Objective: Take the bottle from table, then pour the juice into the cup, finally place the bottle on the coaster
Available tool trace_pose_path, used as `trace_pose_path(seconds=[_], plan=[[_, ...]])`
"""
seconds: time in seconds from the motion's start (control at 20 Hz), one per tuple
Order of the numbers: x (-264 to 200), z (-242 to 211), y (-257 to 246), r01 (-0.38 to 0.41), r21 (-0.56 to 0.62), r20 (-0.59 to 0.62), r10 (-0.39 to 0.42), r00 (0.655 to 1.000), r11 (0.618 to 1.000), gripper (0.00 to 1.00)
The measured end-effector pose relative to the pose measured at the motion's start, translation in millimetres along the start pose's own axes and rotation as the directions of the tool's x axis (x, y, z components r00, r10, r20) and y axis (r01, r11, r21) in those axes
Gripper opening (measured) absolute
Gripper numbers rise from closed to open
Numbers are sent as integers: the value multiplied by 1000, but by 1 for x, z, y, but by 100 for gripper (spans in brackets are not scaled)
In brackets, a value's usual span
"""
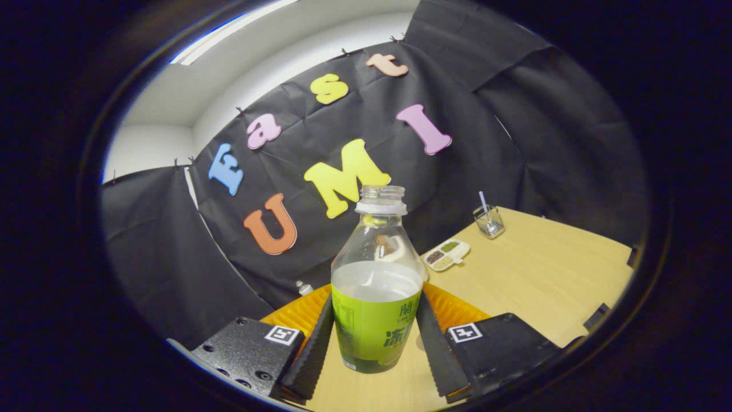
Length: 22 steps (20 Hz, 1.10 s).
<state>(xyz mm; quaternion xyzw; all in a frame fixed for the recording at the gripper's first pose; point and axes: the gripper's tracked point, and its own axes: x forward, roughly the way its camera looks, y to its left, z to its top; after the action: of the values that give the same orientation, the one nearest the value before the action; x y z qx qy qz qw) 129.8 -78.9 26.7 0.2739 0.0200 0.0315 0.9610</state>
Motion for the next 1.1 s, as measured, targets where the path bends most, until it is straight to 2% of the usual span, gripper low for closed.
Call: trace_pose_path(seconds=[0.25, 0.4, 0.55, 0.95, 1.1], plan=[[7, 27, -4, 51, -195, 123, -27, 992, 979, 80], [19, 22, -20, 93, -273, 151, -53, 987, 957, 80], [43, 4, -30, 113, -327, 132, -73, 989, 938, 80], [120, -57, -66, 200, -490, 97, -175, 980, 849, 81], [142, -83, -70, 188, -504, 66, -179, 982, 843, 81]])
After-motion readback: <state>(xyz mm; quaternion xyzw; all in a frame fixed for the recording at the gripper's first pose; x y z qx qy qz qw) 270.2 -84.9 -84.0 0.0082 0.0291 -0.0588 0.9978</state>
